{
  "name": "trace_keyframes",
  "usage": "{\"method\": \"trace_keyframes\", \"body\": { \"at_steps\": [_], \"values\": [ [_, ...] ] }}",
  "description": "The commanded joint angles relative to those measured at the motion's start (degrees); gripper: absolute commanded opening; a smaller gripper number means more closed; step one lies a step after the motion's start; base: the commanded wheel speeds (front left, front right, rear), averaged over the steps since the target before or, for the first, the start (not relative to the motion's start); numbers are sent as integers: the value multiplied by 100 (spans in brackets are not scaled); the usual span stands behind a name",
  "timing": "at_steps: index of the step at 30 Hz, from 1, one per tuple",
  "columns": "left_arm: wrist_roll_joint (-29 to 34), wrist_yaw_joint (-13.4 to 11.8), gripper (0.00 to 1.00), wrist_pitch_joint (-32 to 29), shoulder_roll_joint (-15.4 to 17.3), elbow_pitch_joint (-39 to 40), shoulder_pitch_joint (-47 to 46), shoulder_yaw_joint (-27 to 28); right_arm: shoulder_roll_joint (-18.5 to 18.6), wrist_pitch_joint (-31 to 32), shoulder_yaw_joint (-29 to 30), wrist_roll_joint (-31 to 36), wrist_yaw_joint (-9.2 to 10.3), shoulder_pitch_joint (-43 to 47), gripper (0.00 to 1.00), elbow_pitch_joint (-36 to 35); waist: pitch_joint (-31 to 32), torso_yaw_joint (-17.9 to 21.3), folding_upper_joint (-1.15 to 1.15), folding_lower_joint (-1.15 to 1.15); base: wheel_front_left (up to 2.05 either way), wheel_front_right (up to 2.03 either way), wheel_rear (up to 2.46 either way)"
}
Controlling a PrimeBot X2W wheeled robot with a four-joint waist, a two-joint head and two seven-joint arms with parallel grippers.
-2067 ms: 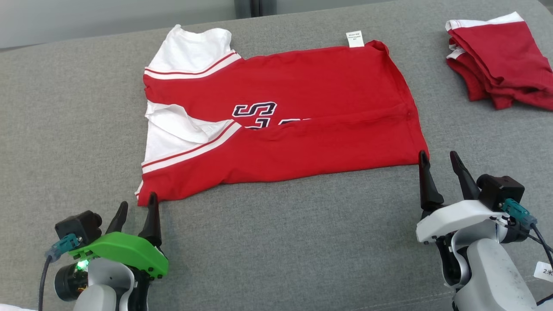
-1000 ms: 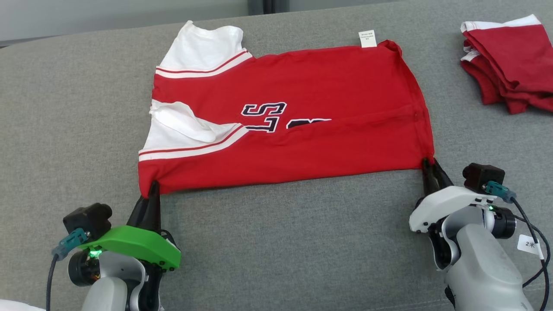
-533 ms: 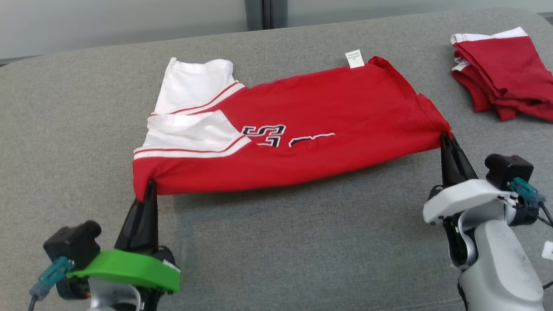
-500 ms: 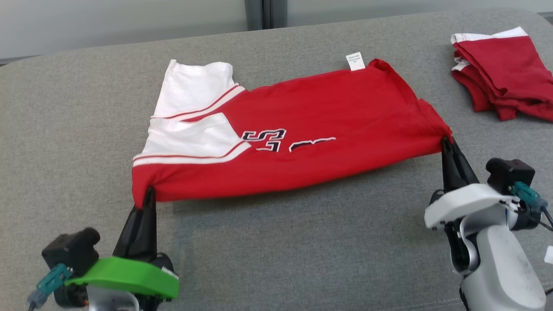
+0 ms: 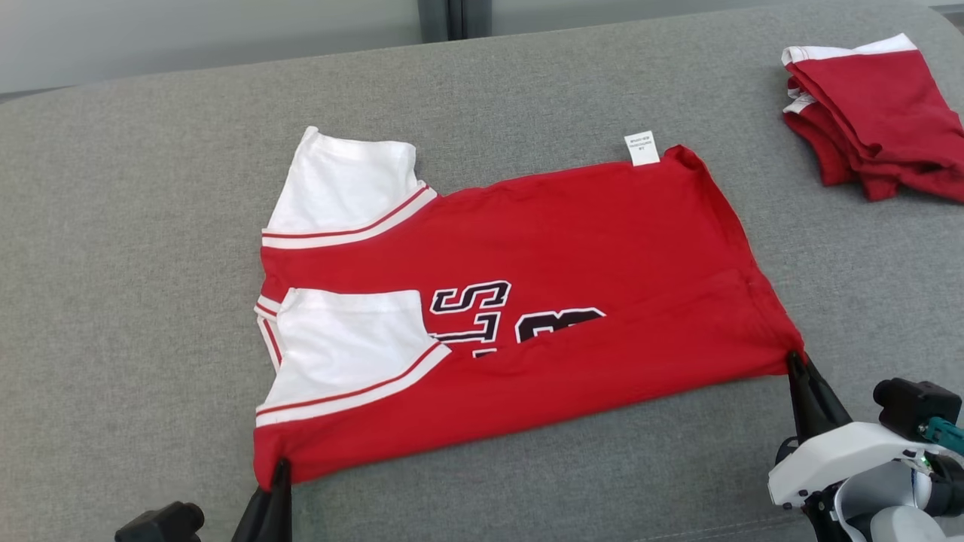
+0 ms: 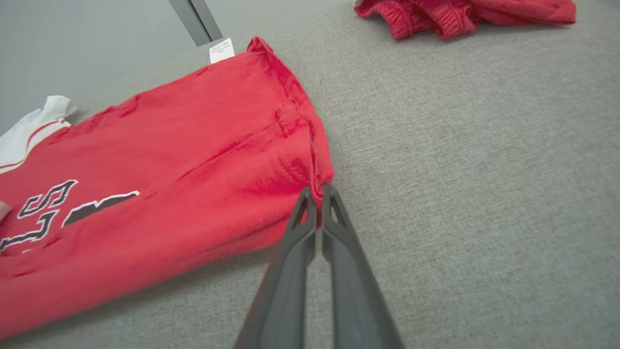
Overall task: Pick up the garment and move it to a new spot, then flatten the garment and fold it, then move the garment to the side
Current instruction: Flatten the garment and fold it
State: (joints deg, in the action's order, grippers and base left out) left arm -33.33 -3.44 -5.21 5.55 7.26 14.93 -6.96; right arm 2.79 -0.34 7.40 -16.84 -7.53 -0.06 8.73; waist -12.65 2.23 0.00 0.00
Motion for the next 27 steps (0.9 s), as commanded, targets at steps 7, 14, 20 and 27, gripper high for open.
{"method": "trace_keyframes", "body": {
  "at_steps": [7,14,20,27],
  "values": [
    [0,28,100,125,54,-292,-239,50,21,-141,47,-28,9,-76,100,343,-29,-2,0,0,0,0,0],
    [286,55,100,20,460,-244,-833,133,19,-230,191,66,9,-185,100,286,-155,-32,0,0,0,0,0],
    [499,234,100,-486,917,-311,-2235,21,17,-164,266,250,9,-409,100,-172,-392,39,0,0,0,0,0],
    [622,515,100,-1380,1355,-1164,-4084,-170,16,-39,-224,346,9,-999,100,-547,-1031,370,0,0,0,0,0]
  ]
}}
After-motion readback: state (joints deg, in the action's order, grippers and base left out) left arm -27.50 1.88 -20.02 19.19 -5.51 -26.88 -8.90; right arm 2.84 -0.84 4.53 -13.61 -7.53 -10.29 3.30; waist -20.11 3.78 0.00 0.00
